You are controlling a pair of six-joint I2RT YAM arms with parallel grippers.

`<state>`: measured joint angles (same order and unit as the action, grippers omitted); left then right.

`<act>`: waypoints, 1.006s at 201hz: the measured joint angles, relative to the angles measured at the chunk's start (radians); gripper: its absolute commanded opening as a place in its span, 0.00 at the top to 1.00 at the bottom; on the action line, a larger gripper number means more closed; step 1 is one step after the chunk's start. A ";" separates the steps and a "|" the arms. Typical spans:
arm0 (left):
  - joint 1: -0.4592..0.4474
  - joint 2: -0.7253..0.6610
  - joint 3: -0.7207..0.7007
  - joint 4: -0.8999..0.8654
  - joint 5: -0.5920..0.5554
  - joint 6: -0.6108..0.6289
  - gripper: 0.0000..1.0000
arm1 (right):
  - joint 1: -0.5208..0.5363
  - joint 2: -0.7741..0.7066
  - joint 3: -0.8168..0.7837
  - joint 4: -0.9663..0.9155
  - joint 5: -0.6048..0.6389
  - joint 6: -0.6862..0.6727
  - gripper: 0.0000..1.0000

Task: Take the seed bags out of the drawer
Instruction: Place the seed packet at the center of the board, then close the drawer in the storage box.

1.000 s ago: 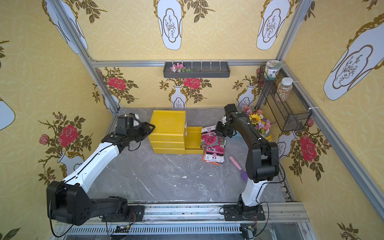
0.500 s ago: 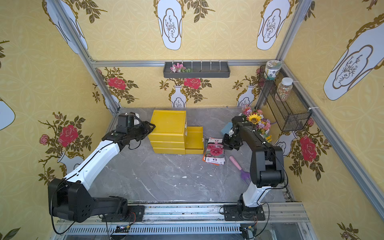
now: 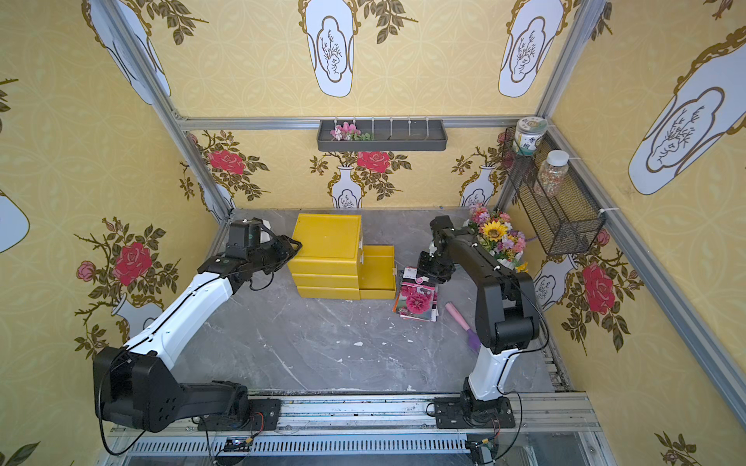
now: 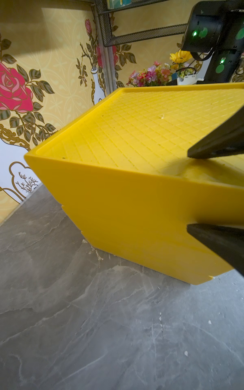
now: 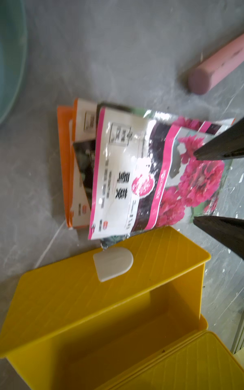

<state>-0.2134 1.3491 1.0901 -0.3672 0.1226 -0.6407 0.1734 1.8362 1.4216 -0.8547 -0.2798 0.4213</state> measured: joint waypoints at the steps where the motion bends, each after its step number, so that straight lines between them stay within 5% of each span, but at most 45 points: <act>1: 0.000 0.000 0.000 0.000 0.000 0.000 0.46 | 0.003 0.003 0.003 0.001 0.000 0.000 0.53; 71: 0.000 -0.002 -0.006 0.005 0.000 -0.006 0.46 | 0.104 0.201 0.153 0.052 -0.047 0.075 0.52; 202: 0.001 -0.005 -0.006 0.007 -0.005 -0.006 0.46 | 0.242 0.314 0.215 0.241 -0.303 0.259 0.48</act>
<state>-0.2127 1.3441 1.0843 -0.3603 0.1181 -0.6472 0.4152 2.1498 1.6367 -0.6140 -0.5831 0.6807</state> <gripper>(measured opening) 0.539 0.512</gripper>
